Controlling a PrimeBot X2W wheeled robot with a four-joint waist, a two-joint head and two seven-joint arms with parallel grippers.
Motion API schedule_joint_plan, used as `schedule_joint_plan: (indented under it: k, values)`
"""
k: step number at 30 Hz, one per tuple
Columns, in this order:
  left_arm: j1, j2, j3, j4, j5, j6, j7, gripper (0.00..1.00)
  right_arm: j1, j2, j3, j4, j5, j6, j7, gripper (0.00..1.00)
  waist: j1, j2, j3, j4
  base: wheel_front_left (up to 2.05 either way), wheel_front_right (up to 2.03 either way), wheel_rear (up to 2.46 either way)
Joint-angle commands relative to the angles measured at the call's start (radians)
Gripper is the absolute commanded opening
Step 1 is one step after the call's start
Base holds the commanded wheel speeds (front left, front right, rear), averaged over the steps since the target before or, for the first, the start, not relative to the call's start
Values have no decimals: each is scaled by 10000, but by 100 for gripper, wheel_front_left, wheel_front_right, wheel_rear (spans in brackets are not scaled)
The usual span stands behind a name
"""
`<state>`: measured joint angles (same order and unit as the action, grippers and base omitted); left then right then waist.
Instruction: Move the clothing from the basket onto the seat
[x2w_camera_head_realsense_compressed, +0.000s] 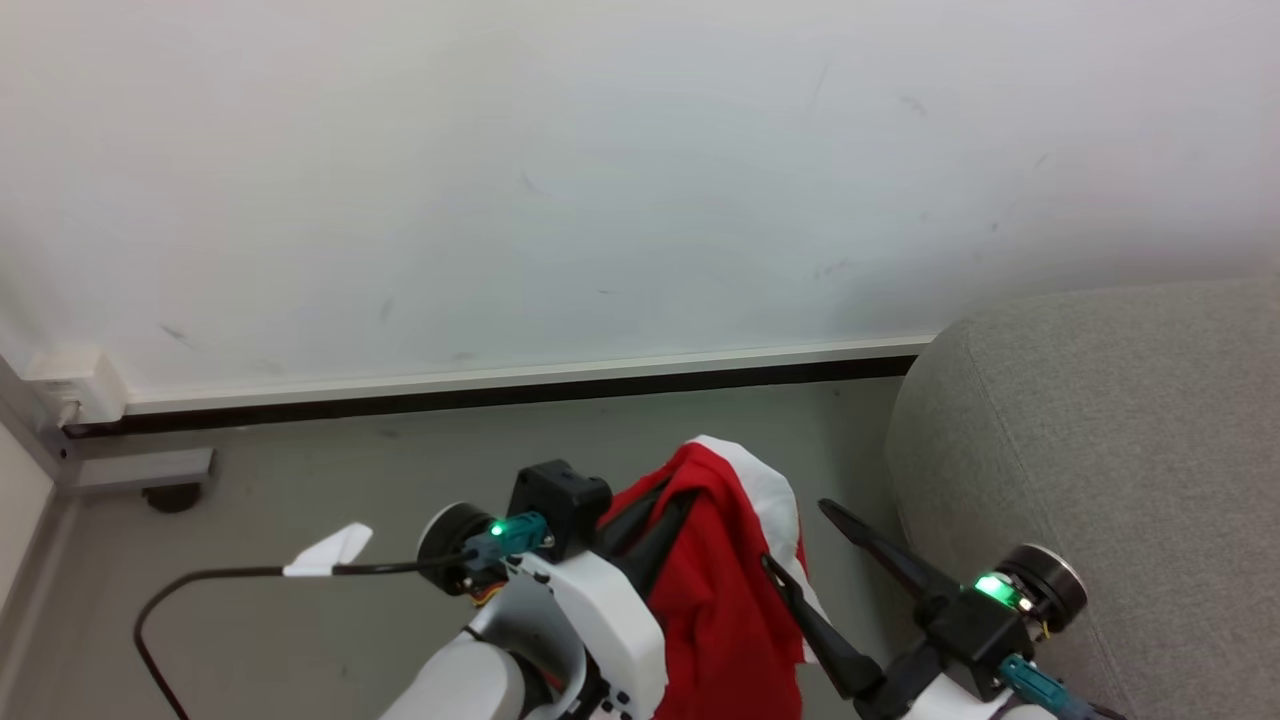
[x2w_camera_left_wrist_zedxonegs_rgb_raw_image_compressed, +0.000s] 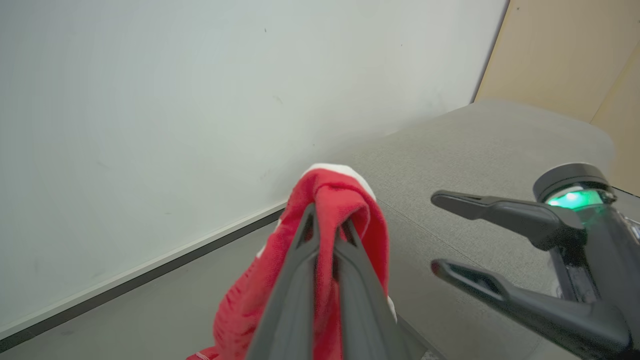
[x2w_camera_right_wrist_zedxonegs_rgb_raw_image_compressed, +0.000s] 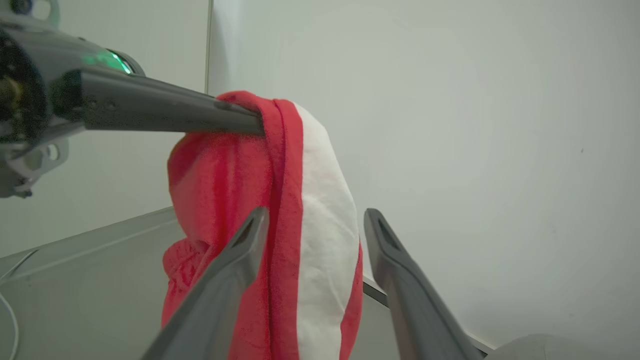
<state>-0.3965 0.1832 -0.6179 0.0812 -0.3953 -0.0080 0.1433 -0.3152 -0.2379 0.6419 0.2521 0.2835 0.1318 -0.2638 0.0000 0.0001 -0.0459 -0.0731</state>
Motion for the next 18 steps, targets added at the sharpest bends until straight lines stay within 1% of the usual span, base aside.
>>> schedule_joint_plan:
  k: [1, 7, 11, 13, 14, 15, 18]
  values:
    - [134, 7, -12, -57, 70, 8, 23, 0, -202, -39, 99, 102, 45, -21, 18, 100, 0, -1, 5, 16, 0, 0, 0]
    - [155, -93, -411, -277, -16, -232, 186, 0, -1243, 116, 1250, 1270, 741, -21, 14, 100, 0, -1, 53, 90, 0, 0, 0]
    - [119, -166, -619, -433, -148, -425, 253, 0, -1685, 427, 1921, 2165, 1437, -21, 6, 100, 0, -1, 58, 142, 0, 0, 0]
    - [115, -201, -661, -488, -228, -447, 283, 0, -1850, 569, 2151, 2526, 1837, -21, 3, 100, 0, -1, 59, 188, 0, 0, 0]
    - [120, -204, -678, -515, -261, -456, 299, 0, -1915, 655, 2147, 2541, 2021, -21, -1, 34, 0, -1, 58, 205, 0, 0, 0]
    - [129, -212, -694, -551, -289, -459, 314, 0, -1957, 711, 2138, 2542, 2189, -21, -1, 0, 0, -1, 64, 220, 0, 0, 0]
    - [158, -162, -690, -599, -304, -430, 318, 0, -2002, 698, 2236, 2426, 2493, -21, -4, 0, 0, -1, 105, 243, 0, 0, 0]
